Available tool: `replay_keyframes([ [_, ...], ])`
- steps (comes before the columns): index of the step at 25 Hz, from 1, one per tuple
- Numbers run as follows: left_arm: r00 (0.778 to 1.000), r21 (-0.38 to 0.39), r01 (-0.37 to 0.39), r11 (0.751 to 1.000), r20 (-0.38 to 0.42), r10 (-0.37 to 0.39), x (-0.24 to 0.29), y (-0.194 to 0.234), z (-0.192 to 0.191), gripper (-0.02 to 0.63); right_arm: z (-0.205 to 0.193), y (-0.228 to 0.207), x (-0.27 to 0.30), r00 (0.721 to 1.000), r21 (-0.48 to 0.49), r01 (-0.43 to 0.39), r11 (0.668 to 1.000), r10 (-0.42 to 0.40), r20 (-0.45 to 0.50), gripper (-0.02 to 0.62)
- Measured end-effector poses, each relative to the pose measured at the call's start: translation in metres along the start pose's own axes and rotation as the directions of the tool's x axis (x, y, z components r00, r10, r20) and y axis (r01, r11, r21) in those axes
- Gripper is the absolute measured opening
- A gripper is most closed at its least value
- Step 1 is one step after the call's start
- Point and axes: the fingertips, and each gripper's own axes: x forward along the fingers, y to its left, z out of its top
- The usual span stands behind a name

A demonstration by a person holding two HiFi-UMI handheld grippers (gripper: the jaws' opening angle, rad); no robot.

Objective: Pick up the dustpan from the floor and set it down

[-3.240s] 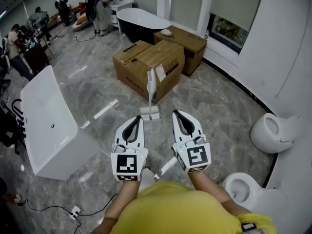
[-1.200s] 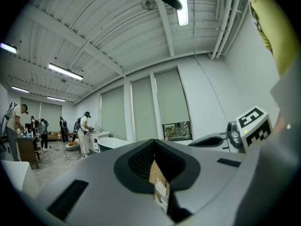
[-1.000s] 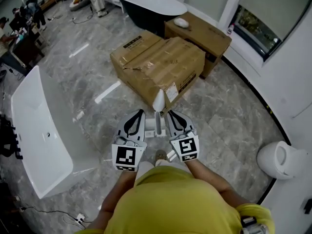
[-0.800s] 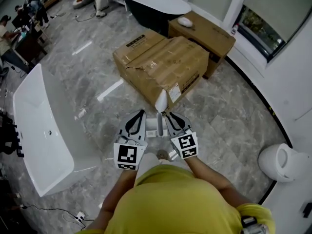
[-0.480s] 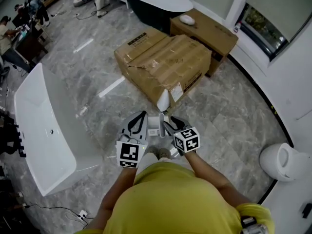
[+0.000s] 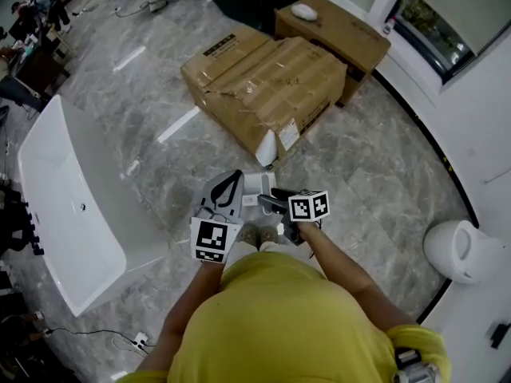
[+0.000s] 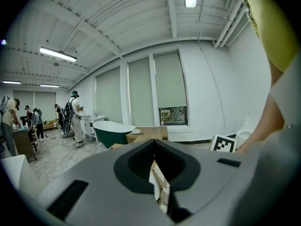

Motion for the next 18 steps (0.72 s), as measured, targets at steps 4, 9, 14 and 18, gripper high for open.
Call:
replay_keyframes([
  [4,1.0,-0.019,0.005,1.0,-0.009,-0.005,0.003,0.0,-0.003,0.002,-0.009,0.0,0.009,0.996,0.071,-0.076,0.995,0.079,-0.044,0.272],
  [9,1.0,-0.014,0.009,1.0,-0.013,-0.009,0.005,0.001,-0.003,0.002,-0.008,0.003,0.016,0.984,0.154,-0.168,0.974,0.175,-0.031,0.219],
  [14,1.0,-0.012,0.009,1.0,-0.029,-0.01,0.005,0.003,-0.007,0.002,0.0,0.008,0.02,0.974,0.214,-0.224,0.951,0.228,0.004,0.129],
  [18,0.999,-0.017,0.013,1.0,-0.033,-0.013,0.005,0.005,-0.01,0.002,0.007,0.019,0.019,0.97,0.21,-0.242,0.947,0.243,0.021,0.127],
])
